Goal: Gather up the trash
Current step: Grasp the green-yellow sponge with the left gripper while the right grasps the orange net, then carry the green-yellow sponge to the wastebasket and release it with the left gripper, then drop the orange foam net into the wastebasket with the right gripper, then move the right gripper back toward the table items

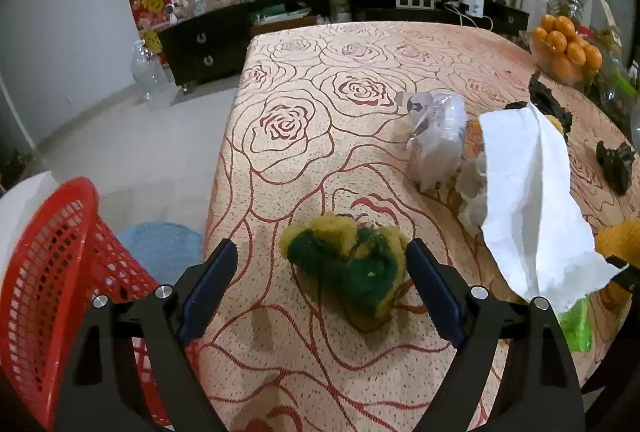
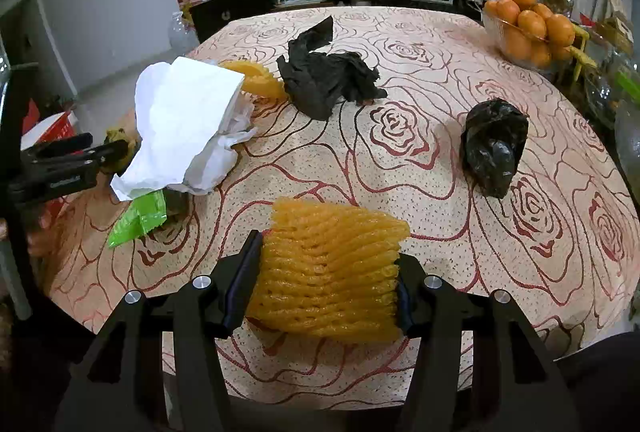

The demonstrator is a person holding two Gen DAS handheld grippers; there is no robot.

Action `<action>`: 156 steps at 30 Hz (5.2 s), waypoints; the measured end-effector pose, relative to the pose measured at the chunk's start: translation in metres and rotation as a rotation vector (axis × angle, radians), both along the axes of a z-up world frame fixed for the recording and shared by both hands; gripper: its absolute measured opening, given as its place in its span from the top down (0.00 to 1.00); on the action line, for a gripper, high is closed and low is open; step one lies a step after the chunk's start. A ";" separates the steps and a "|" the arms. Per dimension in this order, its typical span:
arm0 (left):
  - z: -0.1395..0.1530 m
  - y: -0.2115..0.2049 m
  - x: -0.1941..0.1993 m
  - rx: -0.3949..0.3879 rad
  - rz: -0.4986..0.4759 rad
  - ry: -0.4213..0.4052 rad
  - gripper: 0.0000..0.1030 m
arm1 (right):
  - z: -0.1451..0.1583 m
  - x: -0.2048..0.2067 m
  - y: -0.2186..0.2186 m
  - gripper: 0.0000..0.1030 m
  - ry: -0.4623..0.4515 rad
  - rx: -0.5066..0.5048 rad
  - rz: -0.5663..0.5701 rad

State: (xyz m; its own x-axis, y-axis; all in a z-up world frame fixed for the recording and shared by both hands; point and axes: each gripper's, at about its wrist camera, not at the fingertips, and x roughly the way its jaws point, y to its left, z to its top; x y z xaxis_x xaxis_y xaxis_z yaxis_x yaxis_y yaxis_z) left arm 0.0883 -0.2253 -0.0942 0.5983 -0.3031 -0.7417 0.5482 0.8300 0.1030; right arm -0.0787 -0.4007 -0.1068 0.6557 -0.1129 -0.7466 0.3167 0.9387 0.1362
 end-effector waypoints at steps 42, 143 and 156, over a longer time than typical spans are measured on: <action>0.059 0.071 -0.062 -0.158 0.048 -0.148 0.52 | 0.031 -0.012 -0.004 0.49 -0.139 -0.015 -0.045; 0.110 0.293 0.000 -0.257 0.716 -0.246 0.22 | 0.108 0.159 0.276 0.23 -0.193 0.098 0.539; 0.108 0.278 -0.002 -0.234 0.667 -0.258 0.22 | 0.110 0.112 0.206 0.23 -0.205 0.032 0.395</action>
State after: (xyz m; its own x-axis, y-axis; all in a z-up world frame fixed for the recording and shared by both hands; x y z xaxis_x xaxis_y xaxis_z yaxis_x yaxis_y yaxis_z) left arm 0.0868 0.0523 0.0142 0.8564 0.0522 -0.5136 -0.0963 0.9936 -0.0595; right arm 0.0331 -0.1945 0.0036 0.7785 0.1971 -0.5959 -0.1019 0.9765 0.1898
